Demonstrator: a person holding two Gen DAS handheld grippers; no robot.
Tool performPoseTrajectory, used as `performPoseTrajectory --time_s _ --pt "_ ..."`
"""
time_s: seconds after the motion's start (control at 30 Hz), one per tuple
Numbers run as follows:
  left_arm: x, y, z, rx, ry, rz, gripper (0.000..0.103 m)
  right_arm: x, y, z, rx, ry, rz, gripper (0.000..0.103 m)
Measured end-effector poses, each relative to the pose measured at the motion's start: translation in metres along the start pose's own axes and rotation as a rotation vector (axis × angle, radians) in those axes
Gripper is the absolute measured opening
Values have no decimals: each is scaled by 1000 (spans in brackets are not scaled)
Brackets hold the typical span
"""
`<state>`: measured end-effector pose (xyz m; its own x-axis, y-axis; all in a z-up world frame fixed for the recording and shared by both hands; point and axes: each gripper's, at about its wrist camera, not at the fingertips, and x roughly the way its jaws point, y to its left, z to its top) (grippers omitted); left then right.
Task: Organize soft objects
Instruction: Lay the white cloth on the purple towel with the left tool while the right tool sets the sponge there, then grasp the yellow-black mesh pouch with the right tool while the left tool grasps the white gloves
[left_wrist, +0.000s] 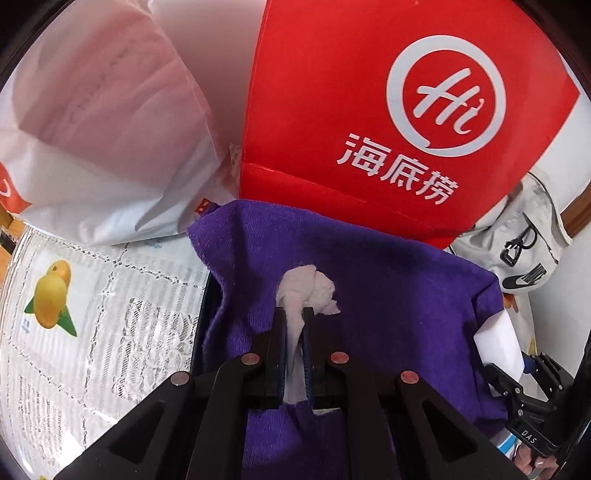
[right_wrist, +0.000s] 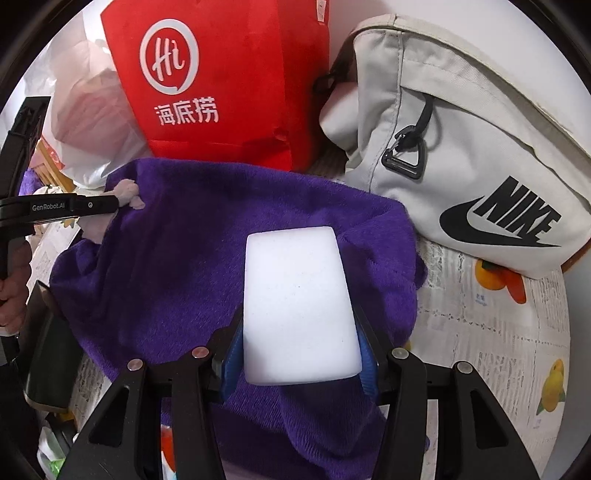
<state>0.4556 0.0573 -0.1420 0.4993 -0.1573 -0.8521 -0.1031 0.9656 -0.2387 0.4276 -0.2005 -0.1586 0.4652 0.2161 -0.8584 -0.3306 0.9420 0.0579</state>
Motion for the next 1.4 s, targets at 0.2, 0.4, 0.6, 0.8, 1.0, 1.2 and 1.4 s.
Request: performPoseTrajectory --time_s 0.2,0.4,0.6,0.8,1.0,1.2,1.4 --pt "8 -2 3 -9 34 -30 34 2 -3 3 6 12 44 77" --pt "-8 2 3 -11 -9 -26 58 -14 2 0 -4 -30 11 82" --pt "-40 7 -8 -1 -52 12 58 -48 12 -11 23 -83 -4 82" --pt "-87 14 -35 25 -121 16 58 -94 34 -40 41 -114 -12 82" --pt "-129 25 -74 22 -117 16 58 -139 57 -87 38 -125 30 82" --pt "-154 35 -118 4 -102 18 58 -163 77 -144 81 -106 91 82" --pt "-175 45 -161 9 -148 98 65 -158 98 -187 91 -46 128 82"
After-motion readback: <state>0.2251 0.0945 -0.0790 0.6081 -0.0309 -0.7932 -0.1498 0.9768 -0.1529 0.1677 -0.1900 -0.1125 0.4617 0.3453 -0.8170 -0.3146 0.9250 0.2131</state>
